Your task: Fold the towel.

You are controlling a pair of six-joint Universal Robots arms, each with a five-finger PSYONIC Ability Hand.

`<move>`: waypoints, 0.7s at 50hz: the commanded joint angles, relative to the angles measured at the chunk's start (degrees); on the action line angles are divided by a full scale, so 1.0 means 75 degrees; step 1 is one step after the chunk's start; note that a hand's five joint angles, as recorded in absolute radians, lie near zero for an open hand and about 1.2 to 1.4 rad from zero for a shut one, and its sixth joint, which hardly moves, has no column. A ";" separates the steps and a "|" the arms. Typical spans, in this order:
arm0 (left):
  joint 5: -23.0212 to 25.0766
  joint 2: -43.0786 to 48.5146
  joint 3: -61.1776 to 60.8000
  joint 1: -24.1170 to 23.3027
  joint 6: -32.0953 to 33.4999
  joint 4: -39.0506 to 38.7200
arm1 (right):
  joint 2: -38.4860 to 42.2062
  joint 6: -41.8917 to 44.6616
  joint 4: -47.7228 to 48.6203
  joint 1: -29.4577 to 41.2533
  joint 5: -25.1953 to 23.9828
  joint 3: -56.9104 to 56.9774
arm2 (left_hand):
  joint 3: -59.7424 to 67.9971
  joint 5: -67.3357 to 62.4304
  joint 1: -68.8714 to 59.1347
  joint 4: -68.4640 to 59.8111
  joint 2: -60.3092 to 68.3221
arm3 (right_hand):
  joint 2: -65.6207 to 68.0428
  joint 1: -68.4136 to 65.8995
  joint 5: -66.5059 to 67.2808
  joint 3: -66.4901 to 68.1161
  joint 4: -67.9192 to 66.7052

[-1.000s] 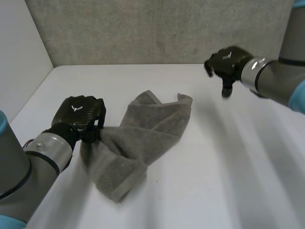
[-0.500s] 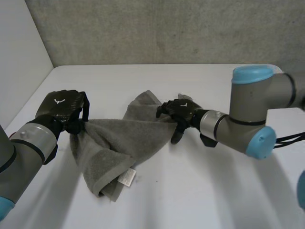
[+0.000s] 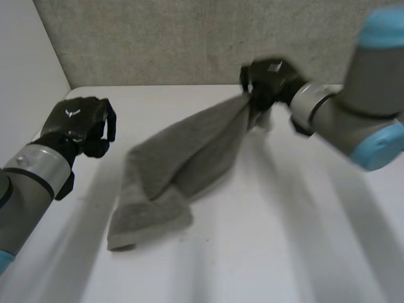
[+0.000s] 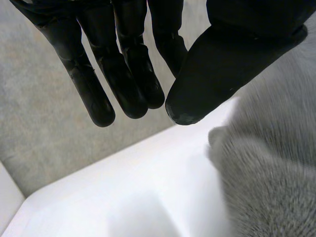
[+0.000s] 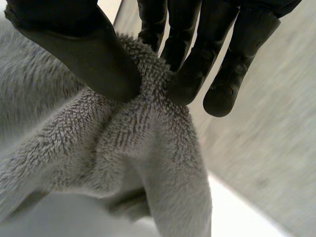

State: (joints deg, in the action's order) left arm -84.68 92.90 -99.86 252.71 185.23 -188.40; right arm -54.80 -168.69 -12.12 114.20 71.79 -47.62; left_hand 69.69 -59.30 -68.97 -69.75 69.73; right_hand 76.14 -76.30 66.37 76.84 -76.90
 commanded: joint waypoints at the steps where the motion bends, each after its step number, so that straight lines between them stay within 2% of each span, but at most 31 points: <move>1: 0.0252 -0.0035 0.0529 -0.0178 -0.0801 -0.0006 | -0.1670 0.0671 -0.1208 -0.0156 0.0002 -0.0271 | 0.1375 -0.1427 -0.1471 -0.1367 0.1369 | 0.0514 -0.0493 0.0484 0.0422 -0.0413; 8: 0.0323 0.0129 0.0577 -0.0307 -0.0990 -0.0006 | -0.1939 0.2720 -0.3420 -0.0109 0.0329 -0.0364 | 0.1375 -0.1427 -0.1471 -0.1367 0.1369 | 0.0514 -0.0493 0.0484 0.0422 -0.0413; 14: 0.0311 0.0833 0.0377 -0.0706 -0.1013 0.0030 | -0.1508 0.2769 -0.3447 -0.0051 0.0541 -0.0494 | 0.1375 -0.1427 -0.1471 -0.1367 0.1369 | 0.0514 -0.0493 0.0484 0.0422 -0.0413; 15: 0.0311 0.0960 0.0238 -0.0810 -0.1013 0.0030 | -0.1506 0.2769 -0.3446 -0.0051 0.0541 -0.0494 | 0.0601 -0.0653 -0.0697 -0.0593 0.0595 | 0.0514 -0.0493 0.0484 0.0422 -0.0413; 16: 0.0311 0.0961 0.0237 -0.0811 -0.1013 0.0030 | -0.1344 0.2781 -0.3377 -0.0051 0.0553 -0.0494 | 0.0593 -0.0645 -0.0689 -0.0585 0.0587 | 0.0514 -0.0493 0.0484 0.0422 -0.0413; 17: 0.0322 0.1089 0.0086 -0.0916 -0.1013 0.0018 | -0.1180 0.2792 -0.3295 -0.0051 0.0564 -0.0506 | -0.3315 0.3263 0.3219 0.3323 -0.3321 | 0.0514 -0.0493 0.0484 0.0422 -0.0413; 18: 0.0323 0.1218 0.0003 -0.1033 -0.1013 0.0018 | -0.1178 0.2793 -0.3294 -0.0051 0.0564 -0.0506 | -0.6218 0.6166 0.6122 0.6226 -0.6224 | 0.0514 -0.0493 0.0484 0.0422 -0.0413; 19: 0.0311 0.1358 -0.0021 -0.1196 -0.1025 0.0018 | -0.1062 0.2781 -0.3224 -0.0074 0.0564 -0.0506 | -0.6936 0.6883 0.6840 0.6944 -0.6942 | 0.0514 -0.0493 0.0484 0.0422 -0.0413; 25: 0.0287 0.1782 0.0014 -0.1761 -0.1095 -0.0052 | -0.0944 0.2757 -0.2802 -0.0168 0.0728 -0.0646 | -0.7010 0.6958 0.6914 0.7018 -0.7016 | 0.0514 -0.0493 0.0484 0.0422 -0.0413; 31: 0.0205 0.2614 0.0787 -0.2428 -0.1353 -0.0088 | -0.1108 0.2734 -0.2040 -0.0179 0.0975 -0.1279 | -0.6674 0.6622 0.6578 0.6682 -0.6680 | 0.0514 -0.0493 0.0484 0.0422 -0.0413; 35: 0.0205 0.3373 0.1465 -0.3024 -0.1353 -0.0088 | -0.1319 0.2734 -0.1700 -0.0215 0.0975 -0.1725 | -0.5176 0.5124 0.5080 0.5184 -0.5182 | 0.0514 -0.0493 0.0484 0.0422 -0.0413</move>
State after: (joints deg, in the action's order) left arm -82.97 111.92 -94.93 234.86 175.56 -189.01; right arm -62.90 -148.19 -28.17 112.83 78.80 -56.59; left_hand 20.53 -10.68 -20.68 -20.46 20.73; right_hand 76.15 -76.31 66.37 77.15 -76.90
